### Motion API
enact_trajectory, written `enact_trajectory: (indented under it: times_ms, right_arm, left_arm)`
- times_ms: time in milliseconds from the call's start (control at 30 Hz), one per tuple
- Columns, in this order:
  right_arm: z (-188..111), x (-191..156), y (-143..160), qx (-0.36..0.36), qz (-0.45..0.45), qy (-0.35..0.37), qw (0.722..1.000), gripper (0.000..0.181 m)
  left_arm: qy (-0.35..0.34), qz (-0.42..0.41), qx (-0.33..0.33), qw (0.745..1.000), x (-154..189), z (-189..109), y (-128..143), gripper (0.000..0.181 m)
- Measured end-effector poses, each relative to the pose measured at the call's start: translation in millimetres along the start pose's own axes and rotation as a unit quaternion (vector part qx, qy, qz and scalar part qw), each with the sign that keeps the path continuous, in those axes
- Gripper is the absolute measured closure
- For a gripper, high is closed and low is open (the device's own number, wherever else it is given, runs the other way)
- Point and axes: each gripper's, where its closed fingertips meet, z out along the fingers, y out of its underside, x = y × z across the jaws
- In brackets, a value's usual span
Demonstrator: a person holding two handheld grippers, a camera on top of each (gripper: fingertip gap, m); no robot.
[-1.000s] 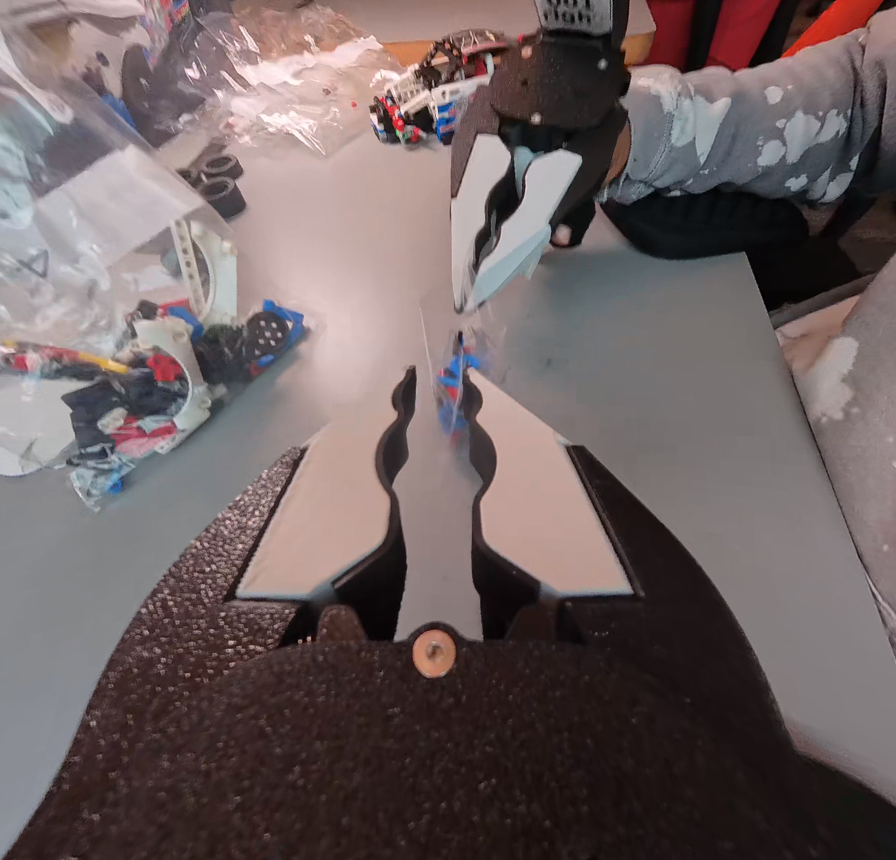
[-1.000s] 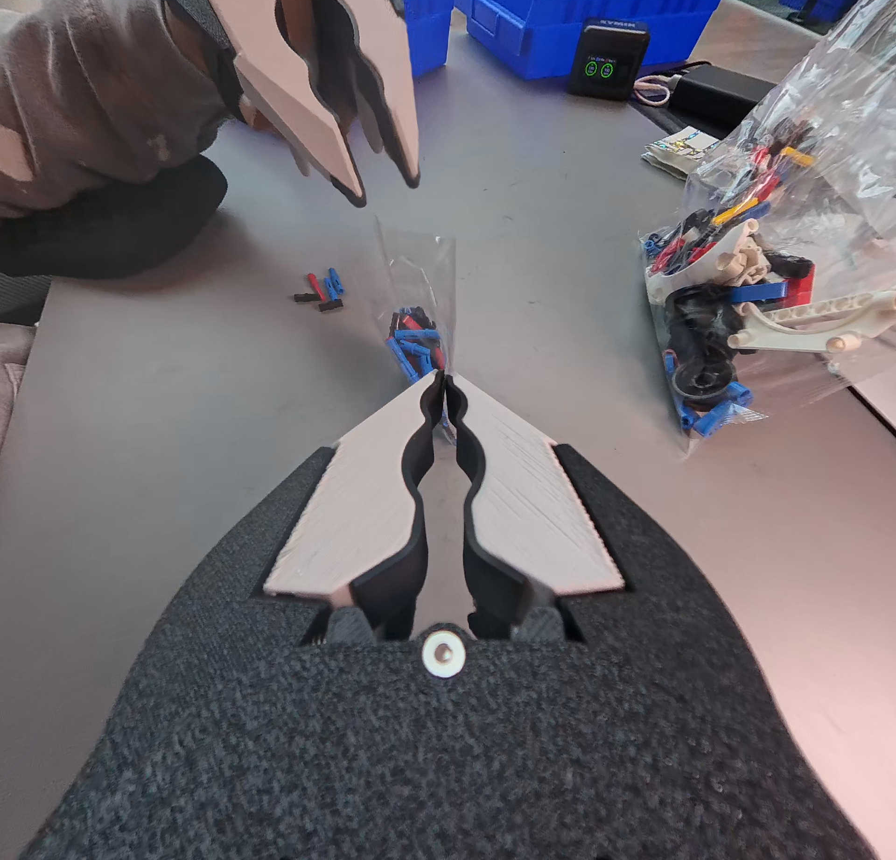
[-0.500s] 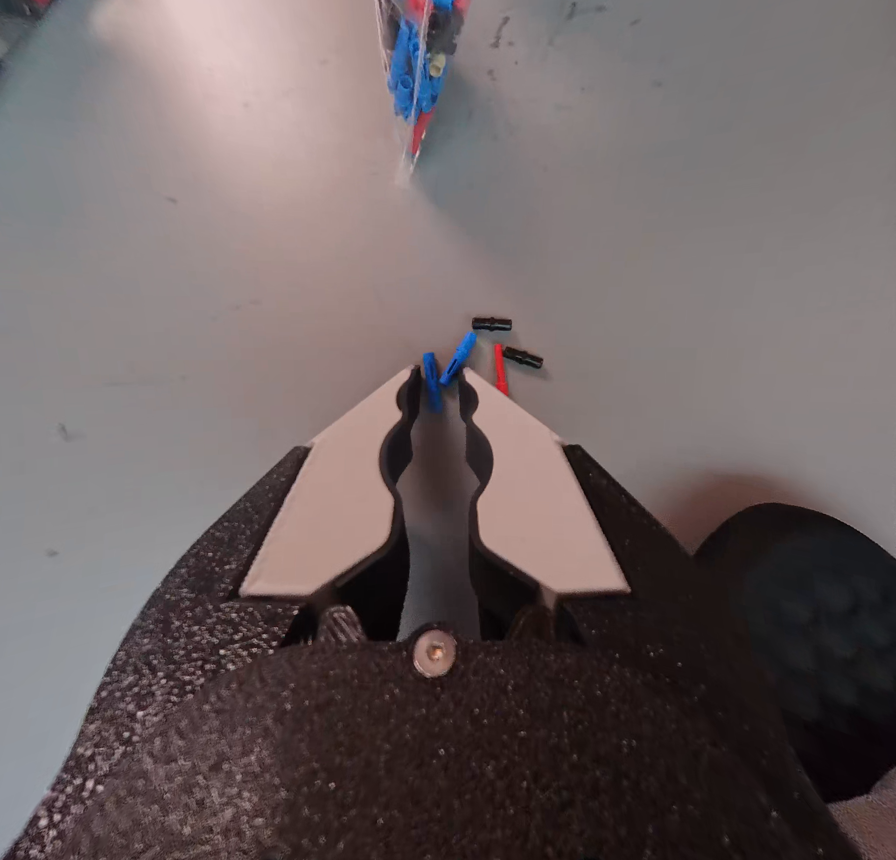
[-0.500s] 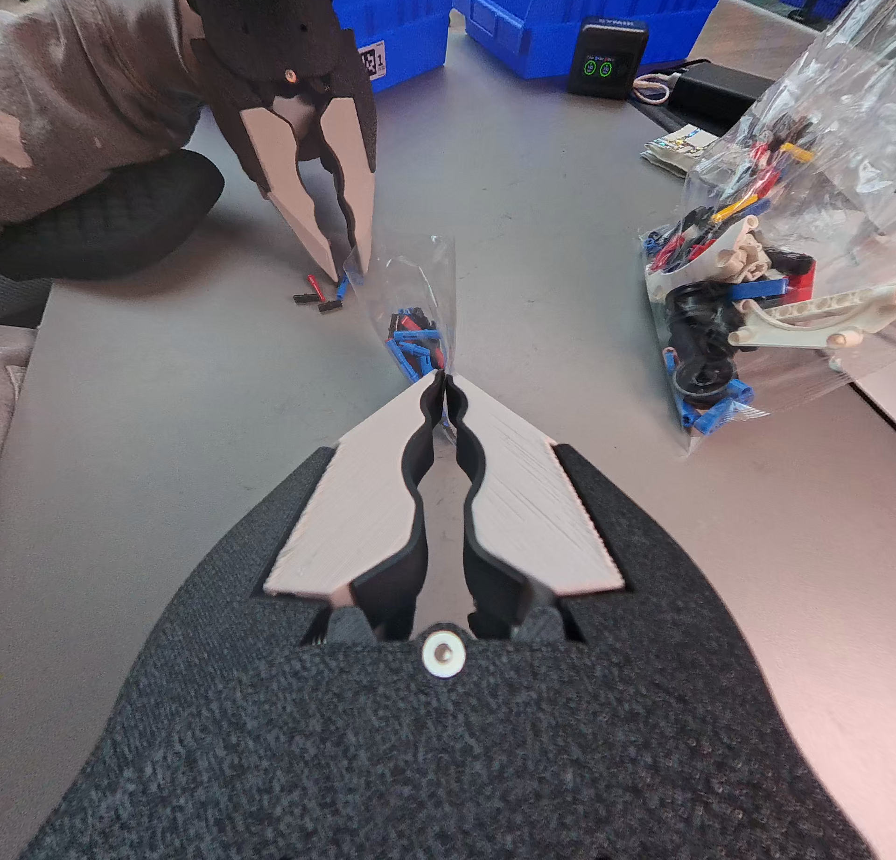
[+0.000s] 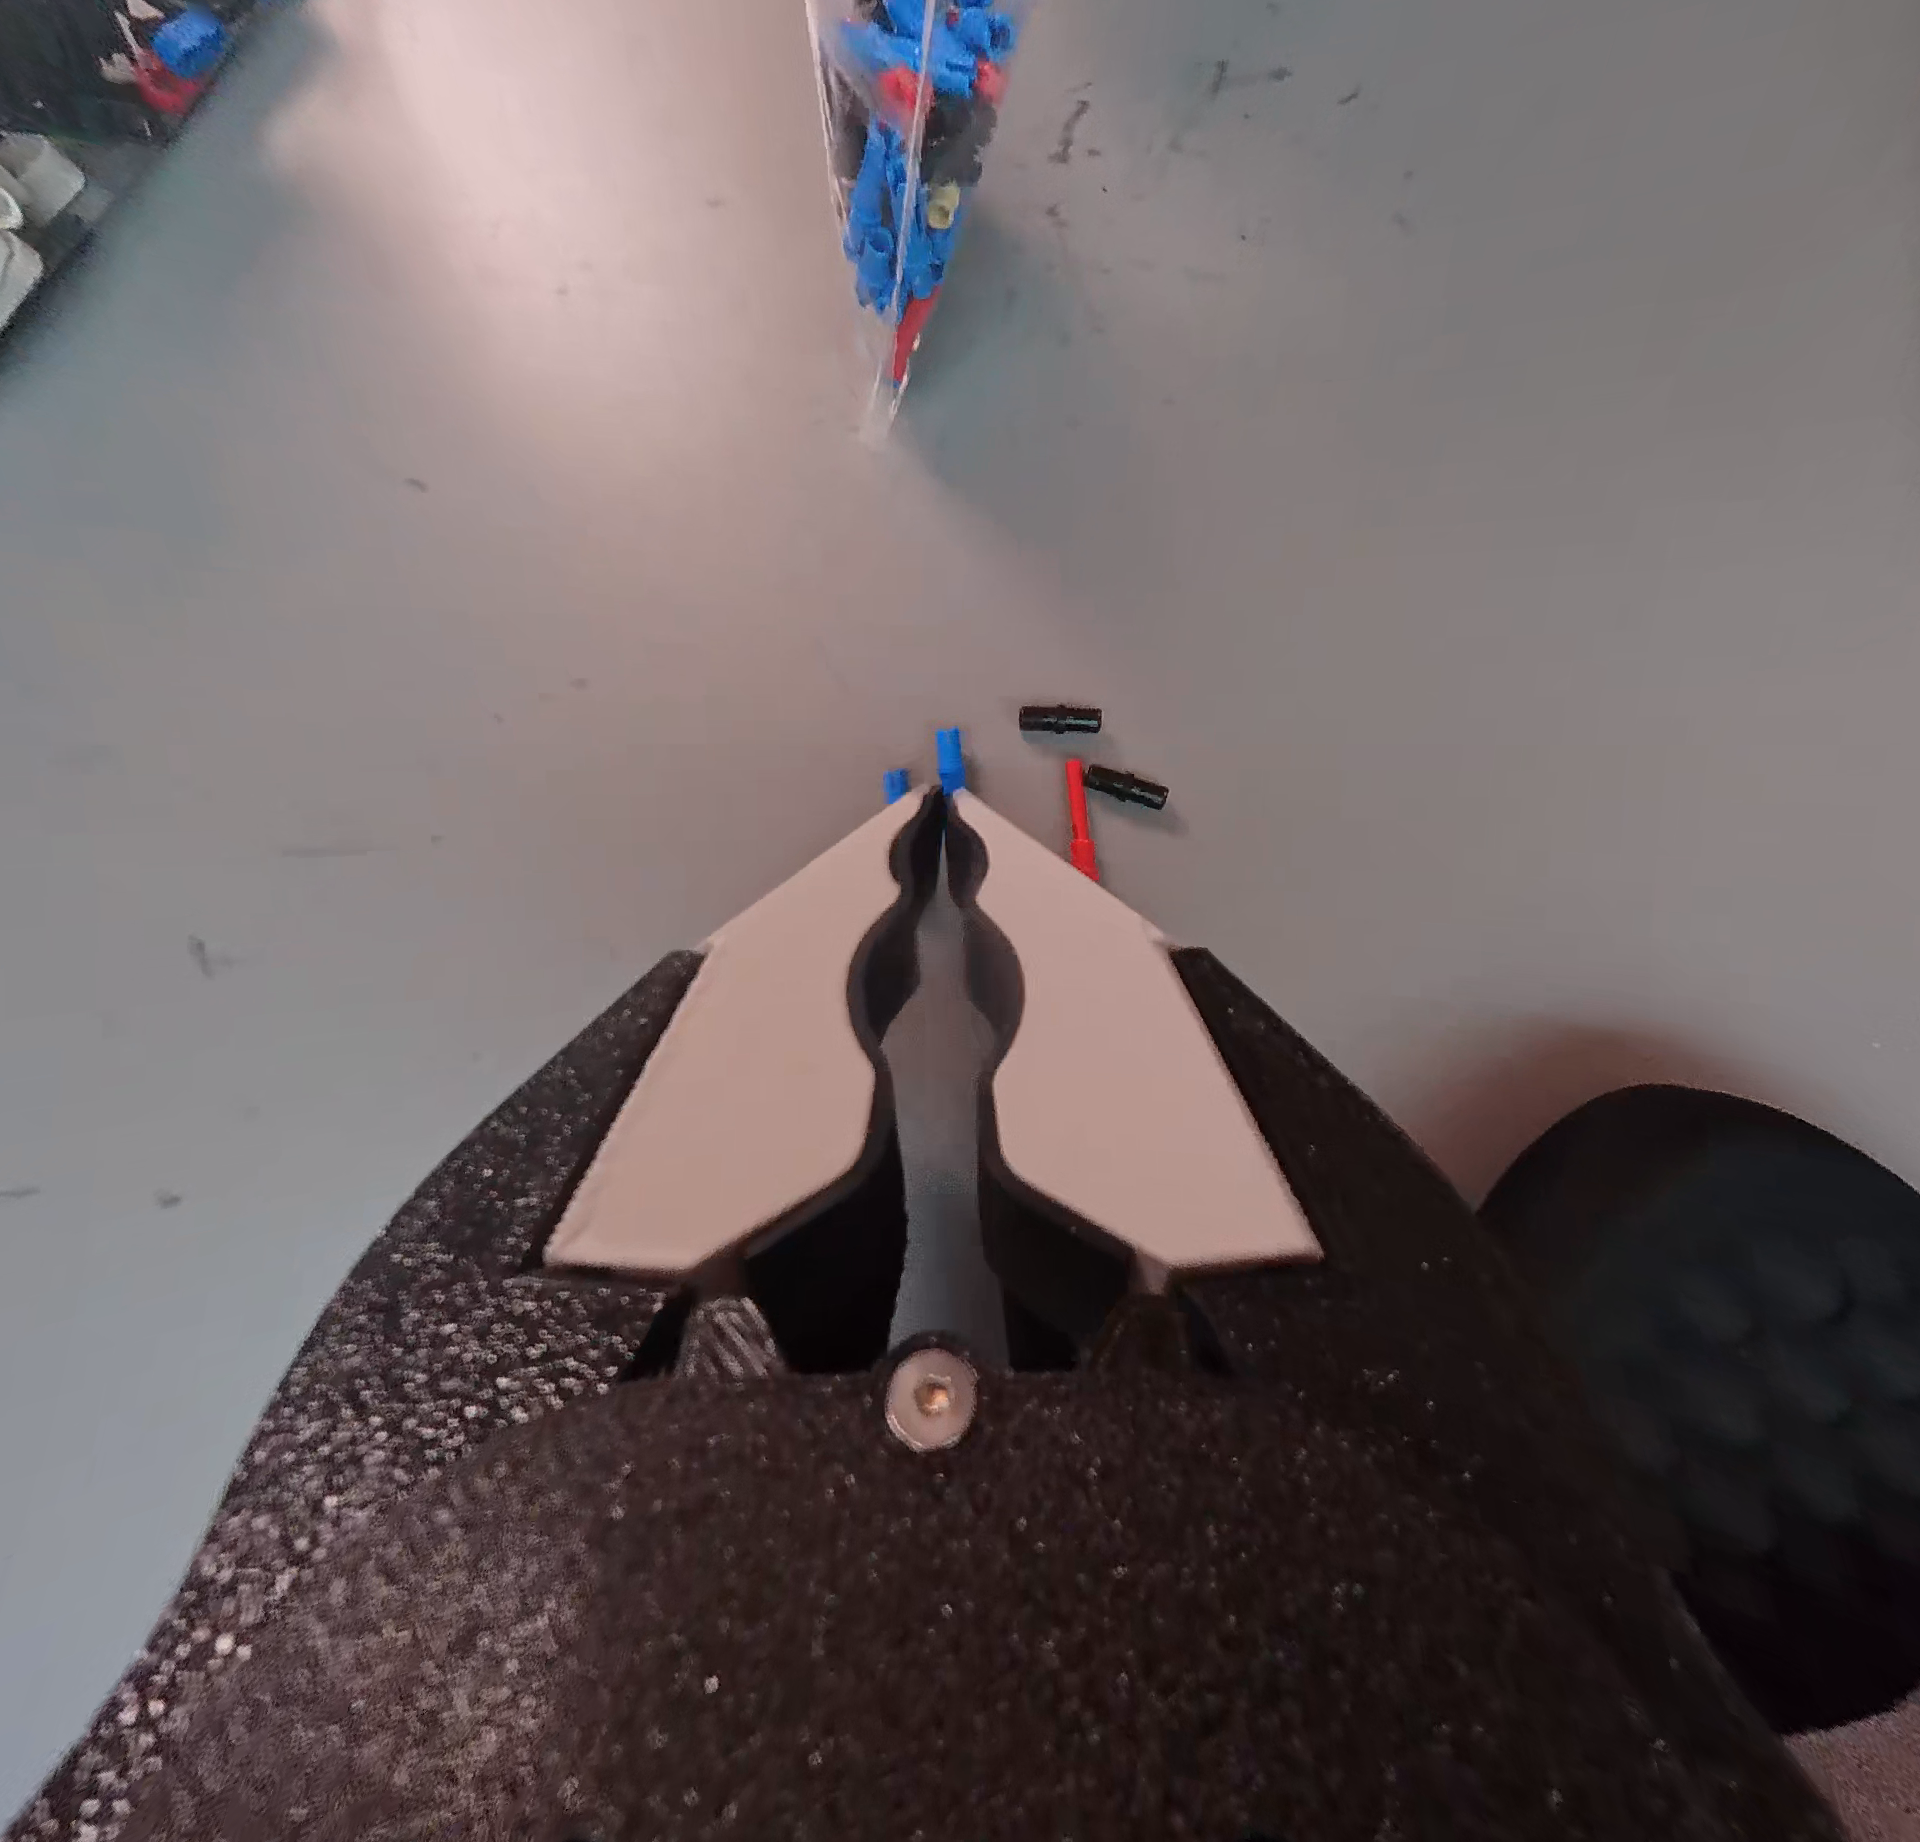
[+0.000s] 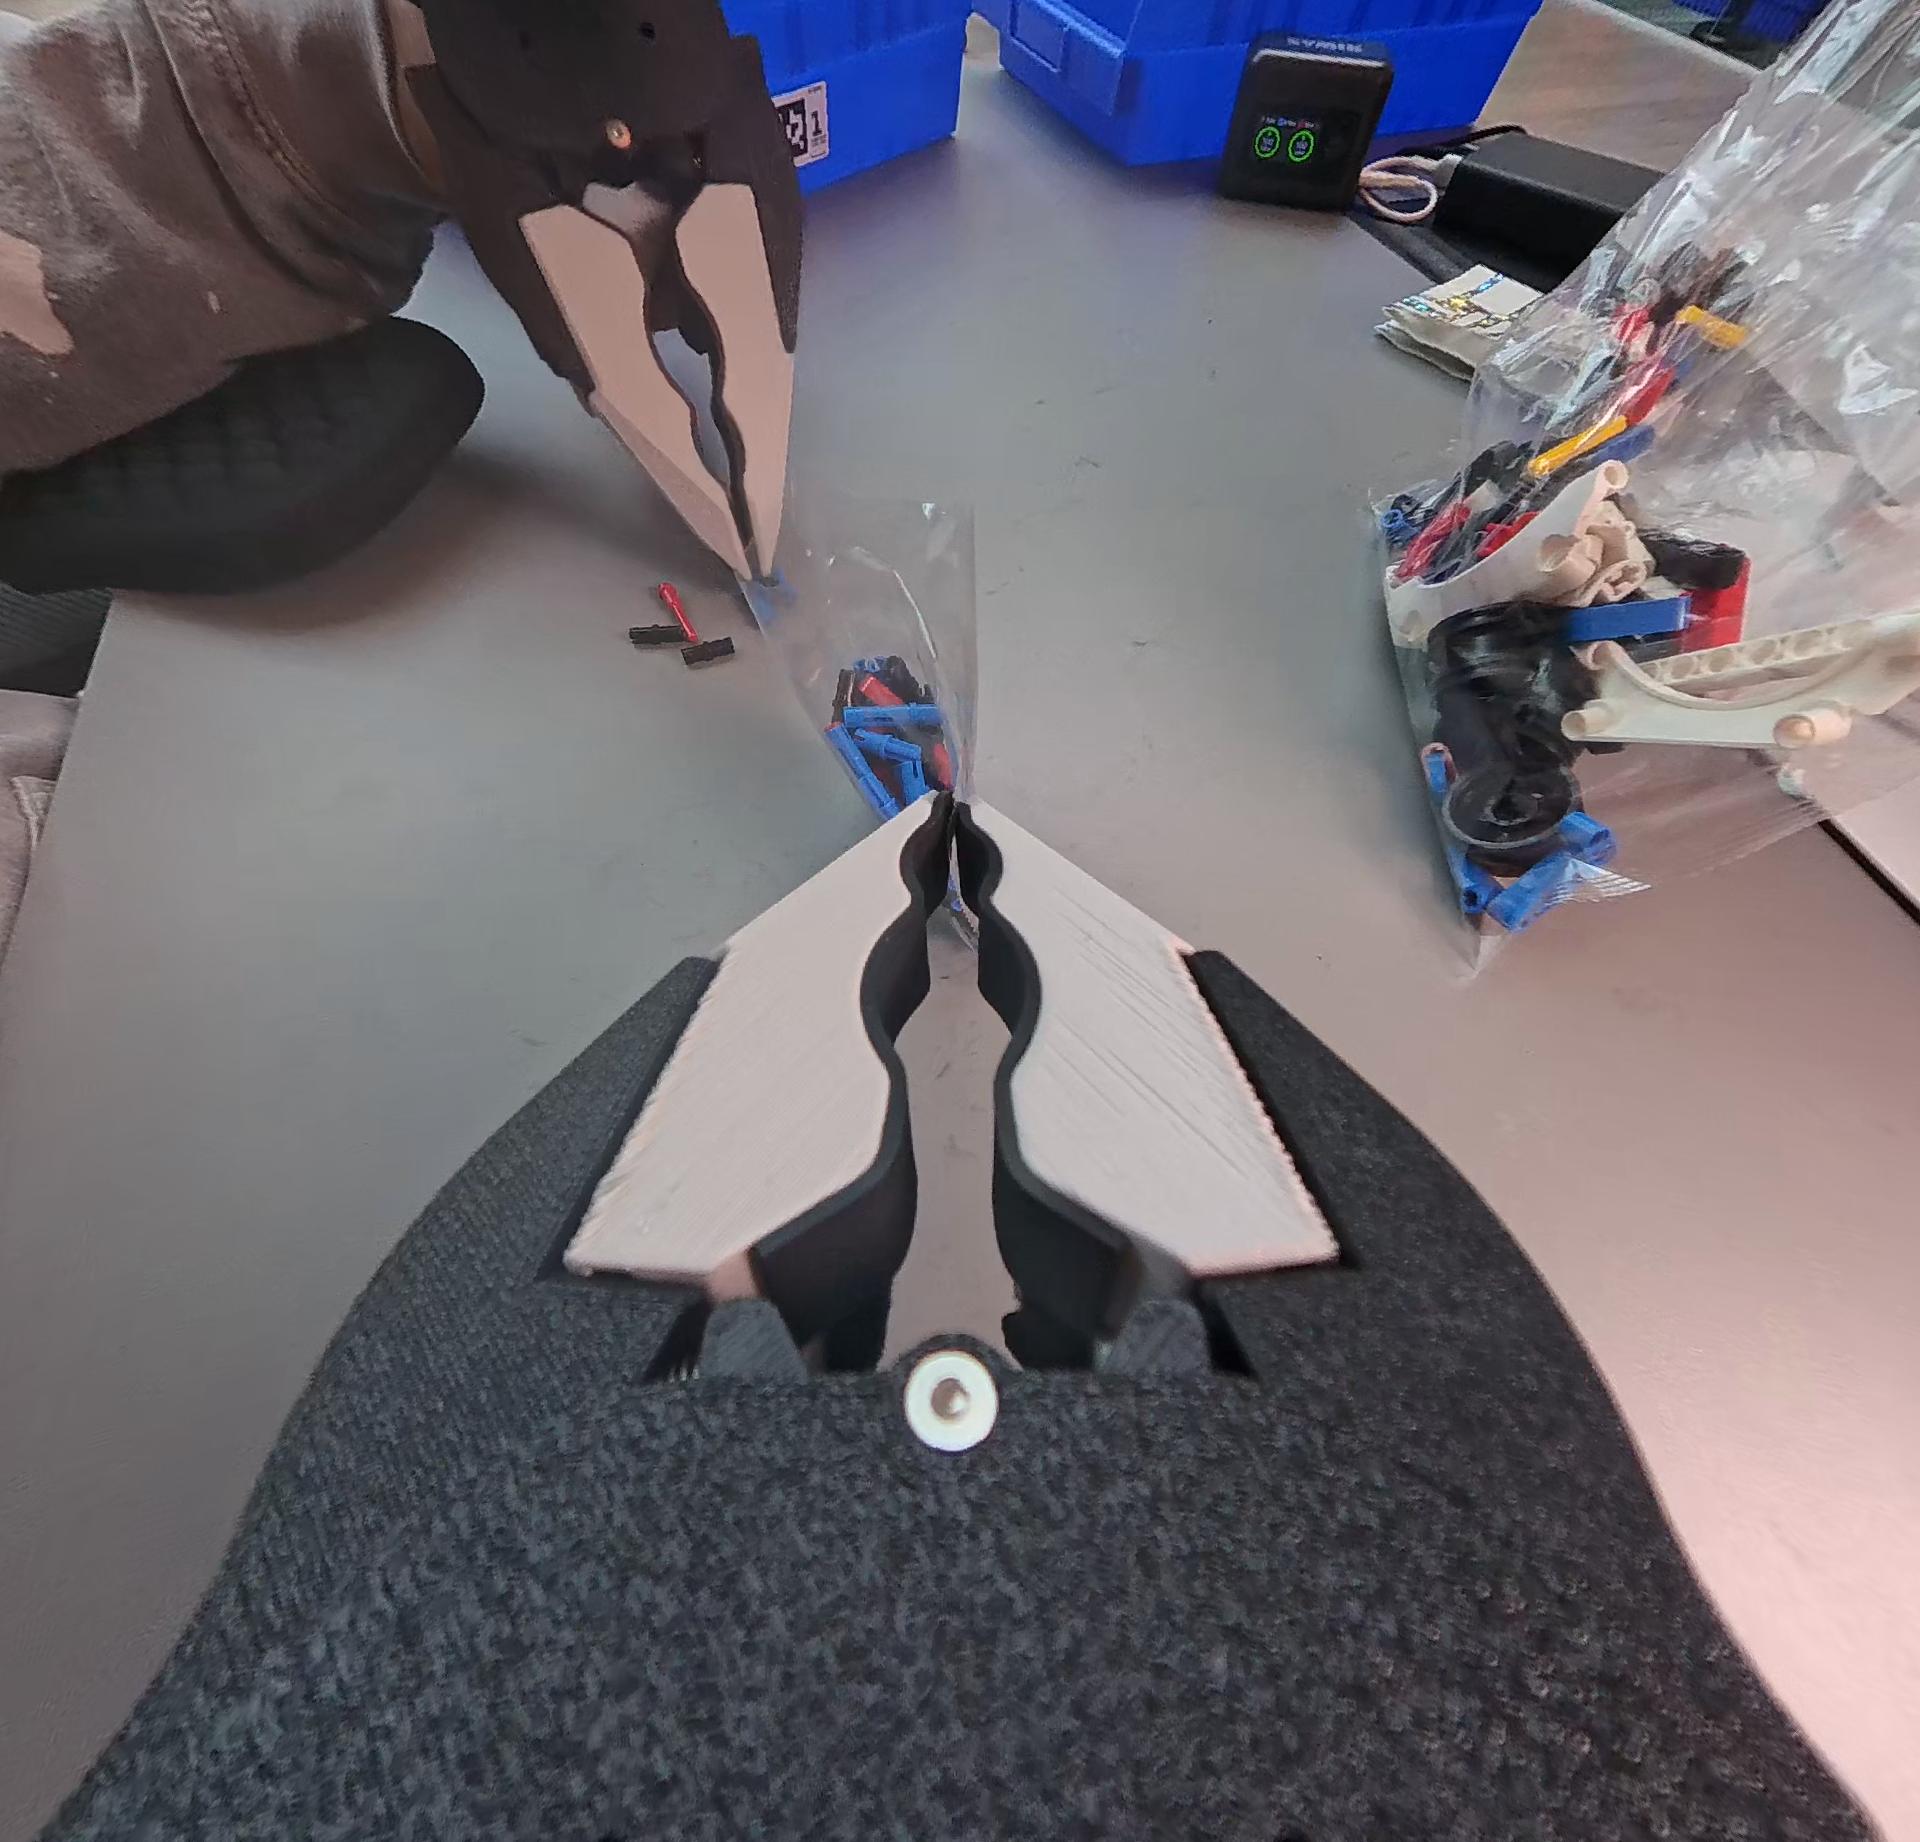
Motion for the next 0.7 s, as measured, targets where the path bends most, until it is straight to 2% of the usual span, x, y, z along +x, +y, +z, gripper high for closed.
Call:
enact_trajectory:
  times_ms: [200,400,500,700]
  right_arm:
    - [0,0,0,0.000,0.000,-0.001,1.000,0.181]
    - [0,0,0,0.000,0.000,-0.002,1.000,0.181]
    - [0,0,0,0.000,0.002,-0.002,1.000,0.181]
    - [1,0,1,0.000,0.003,-0.004,1.000,0.181]
  left_arm:
    - [-0.009,0.010,-0.002,1.000,0,-1,-3,0.181]
    - [-0.052,-0.019,0.016,0.998,-23,-8,-1,0.174]
    - [-0.054,-0.050,0.012,0.997,-29,-14,7,0.163]
    - [-0.028,-0.087,-0.018,0.996,-18,-20,33,0.161]
